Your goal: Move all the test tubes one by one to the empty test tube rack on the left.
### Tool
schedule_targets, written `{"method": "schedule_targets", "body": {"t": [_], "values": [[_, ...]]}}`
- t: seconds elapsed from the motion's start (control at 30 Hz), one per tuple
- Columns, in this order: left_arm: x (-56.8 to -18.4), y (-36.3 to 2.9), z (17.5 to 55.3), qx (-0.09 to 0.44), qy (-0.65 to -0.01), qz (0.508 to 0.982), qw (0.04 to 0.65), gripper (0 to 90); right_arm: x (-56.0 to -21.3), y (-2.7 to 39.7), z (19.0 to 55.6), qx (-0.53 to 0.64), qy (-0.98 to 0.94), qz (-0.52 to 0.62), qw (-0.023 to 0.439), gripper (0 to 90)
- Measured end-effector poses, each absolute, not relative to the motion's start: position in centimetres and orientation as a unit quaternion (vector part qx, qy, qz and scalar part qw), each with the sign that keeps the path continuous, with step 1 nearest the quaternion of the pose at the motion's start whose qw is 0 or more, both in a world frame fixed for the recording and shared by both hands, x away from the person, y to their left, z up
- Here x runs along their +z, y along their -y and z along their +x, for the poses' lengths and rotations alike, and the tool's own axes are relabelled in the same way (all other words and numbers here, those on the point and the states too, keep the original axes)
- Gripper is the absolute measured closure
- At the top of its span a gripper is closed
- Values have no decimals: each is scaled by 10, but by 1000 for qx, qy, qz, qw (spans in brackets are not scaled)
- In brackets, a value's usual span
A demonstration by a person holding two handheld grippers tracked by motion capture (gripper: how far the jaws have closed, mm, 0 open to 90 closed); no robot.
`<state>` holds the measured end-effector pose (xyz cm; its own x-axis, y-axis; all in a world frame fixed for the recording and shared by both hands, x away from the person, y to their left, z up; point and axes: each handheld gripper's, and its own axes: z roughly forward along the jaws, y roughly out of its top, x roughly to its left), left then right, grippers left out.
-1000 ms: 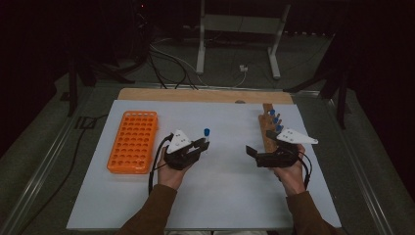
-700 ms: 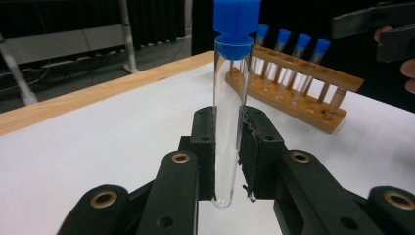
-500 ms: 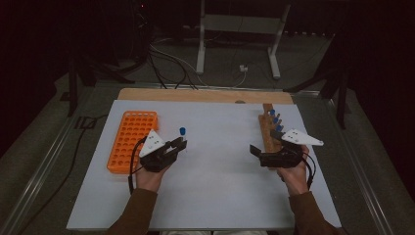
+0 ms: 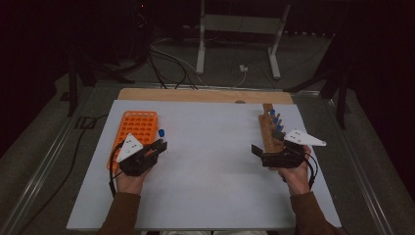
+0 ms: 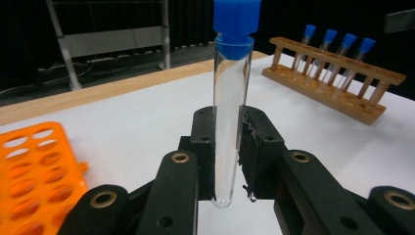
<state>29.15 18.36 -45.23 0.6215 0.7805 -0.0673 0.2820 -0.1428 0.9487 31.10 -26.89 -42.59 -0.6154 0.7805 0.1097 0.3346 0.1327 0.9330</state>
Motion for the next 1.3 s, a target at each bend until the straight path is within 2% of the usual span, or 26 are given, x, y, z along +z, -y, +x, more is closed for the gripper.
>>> {"method": "schedule_targets", "body": {"t": [0.67, 1.3], "values": [[-460, -224, 270, 248, -404, 708, 524, 780, -425, 270, 309, 536, -723, 382, 209, 1], [-481, -241, 267, 249, -441, 713, 485, 779, -424, 271, 308, 538, -723, 379, 209, 1]]}}
